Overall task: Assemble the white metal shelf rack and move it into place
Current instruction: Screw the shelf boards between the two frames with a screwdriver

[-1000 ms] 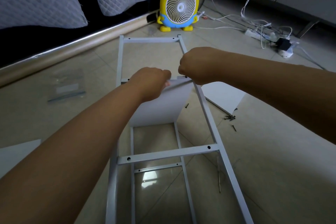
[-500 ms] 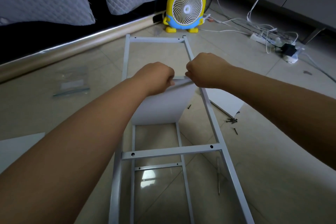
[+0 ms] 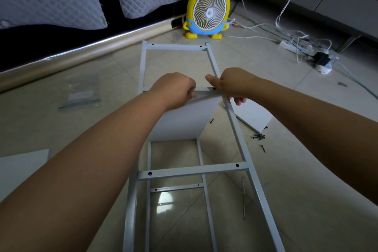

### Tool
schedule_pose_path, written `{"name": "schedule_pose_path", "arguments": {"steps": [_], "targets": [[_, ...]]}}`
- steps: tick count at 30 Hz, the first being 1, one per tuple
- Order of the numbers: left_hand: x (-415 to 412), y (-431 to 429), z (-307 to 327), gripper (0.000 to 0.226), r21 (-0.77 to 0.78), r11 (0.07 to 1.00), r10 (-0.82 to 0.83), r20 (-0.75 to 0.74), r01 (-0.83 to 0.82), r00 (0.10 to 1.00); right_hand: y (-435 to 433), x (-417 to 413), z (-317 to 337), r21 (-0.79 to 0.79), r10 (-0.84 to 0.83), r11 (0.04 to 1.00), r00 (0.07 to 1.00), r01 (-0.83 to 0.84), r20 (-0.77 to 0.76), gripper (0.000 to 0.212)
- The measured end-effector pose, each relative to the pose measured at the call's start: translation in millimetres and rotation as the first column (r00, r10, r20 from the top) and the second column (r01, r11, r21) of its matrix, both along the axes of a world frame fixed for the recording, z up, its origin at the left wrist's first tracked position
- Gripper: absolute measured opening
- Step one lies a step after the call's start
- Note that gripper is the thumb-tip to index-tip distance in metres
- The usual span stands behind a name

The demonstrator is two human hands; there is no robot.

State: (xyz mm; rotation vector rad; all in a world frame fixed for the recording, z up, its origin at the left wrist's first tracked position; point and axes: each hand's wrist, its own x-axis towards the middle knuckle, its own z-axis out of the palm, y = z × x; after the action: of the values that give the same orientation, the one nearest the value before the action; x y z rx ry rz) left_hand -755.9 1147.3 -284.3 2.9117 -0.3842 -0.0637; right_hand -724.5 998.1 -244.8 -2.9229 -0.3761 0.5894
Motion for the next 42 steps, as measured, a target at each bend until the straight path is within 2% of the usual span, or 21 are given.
{"name": "schedule_pose_path", "arguments": {"steps": [2,4,5,7,10,15,22,26,30,32,34,36,37,40,42], "targets": [[0.4,0.7,-0.5,0.042,-0.003,1.0,-0.005,0.001,0.005,1.0,-7.4,3.0,8.3,-0.024,0.07,0.997,0.994,-0.068,0.086,0.067],[1.1,1.7,-1.5,0.042,-0.007,1.0,-0.006,-0.001,0.006,1.0,-18.7,6.3,16.5,0.022,0.264,0.961,0.943,-0.274,0.202,0.039],[1.4,1.9,-1.6,0.042,-0.003,1.0,-0.008,-0.001,0.008,1.0,-23.8,5.9,20.0,0.055,0.356,0.926,0.911,-0.374,0.207,0.028],[2.3,1.9,-1.5,0.042,0.003,1.0,-0.009,0.006,0.009,1.0,-29.1,3.7,19.7,0.056,0.479,0.865,0.853,-0.499,0.207,0.029],[2.6,1.7,-1.9,0.042,0.014,1.0,-0.007,0.018,0.007,1.0,-23.3,3.1,11.4,-0.039,0.528,0.839,0.797,-0.542,0.292,0.026],[2.1,0.7,-4.5,0.033,0.027,0.999,-0.025,0.073,0.023,0.997,-13.1,6.5,0.7,-0.159,0.526,0.851,0.803,-0.501,0.281,0.025],[1.1,2.2,-7.9,0.024,0.028,0.999,-0.034,0.112,0.031,0.993,-2.3,-2.9,-4.8,-0.249,0.447,0.889,0.845,-0.384,0.294,0.028],[1.8,2.4,-12.4,0.029,0.012,1.0,-0.022,0.12,0.02,0.992,14.6,-2.2,-5.5,-0.25,0.268,0.945,0.938,-0.211,0.221,0.018],[-1.5,0.8,-13.1,0.029,0.019,1.0,-0.011,0.134,0.008,0.991,12.1,1.5,-4.1,-0.065,0.137,0.99,0.965,-0.125,0.223,0.027],[-3.1,-2.2,-15.4,0.027,0.039,0.999,0.02,0.16,-0.027,0.987,-7.1,-1.7,-3.1,0.073,0.057,0.994,0.96,-0.08,0.274,0.041],[-9.3,-9.2,-18.3,0.023,0.077,0.993,0.069,0.231,-0.089,0.97,-36.5,-9.7,-14.6,0.299,-0.137,0.954,0.934,0.034,0.331,0.047],[-16.1,-16.9,-21.5,0.022,0.183,0.976,0.068,0.238,-0.114,0.969,-69.8,-21.2,-49.7,0.444,-0.332,0.877,0.898,0.181,0.289,0.046],[-18.9,-18.3,-23.4,0.024,0.197,0.969,0.09,0.266,-0.146,0.96,-84.9,-29.1,-74.6,0.423,-0.368,0.87,0.903,0.252,0.221,0.044],[-25.0,-20.9,-26.5,0.019,0.166,0.974,0.109,0.249,-0.154,0.962,-121.9,-59.5,-168.8,0.112,-0.323,0.937,0.943,0.331,-0.082,0.036],[-26.0,-20.9,-23.9,0.018,0.143,0.973,0.139,0.264,-0.181,0.955,-134.4,-84.2,-217.6,-0.006,-0.349,0.933,0.902,0.359,-0.255,0.023]]}}
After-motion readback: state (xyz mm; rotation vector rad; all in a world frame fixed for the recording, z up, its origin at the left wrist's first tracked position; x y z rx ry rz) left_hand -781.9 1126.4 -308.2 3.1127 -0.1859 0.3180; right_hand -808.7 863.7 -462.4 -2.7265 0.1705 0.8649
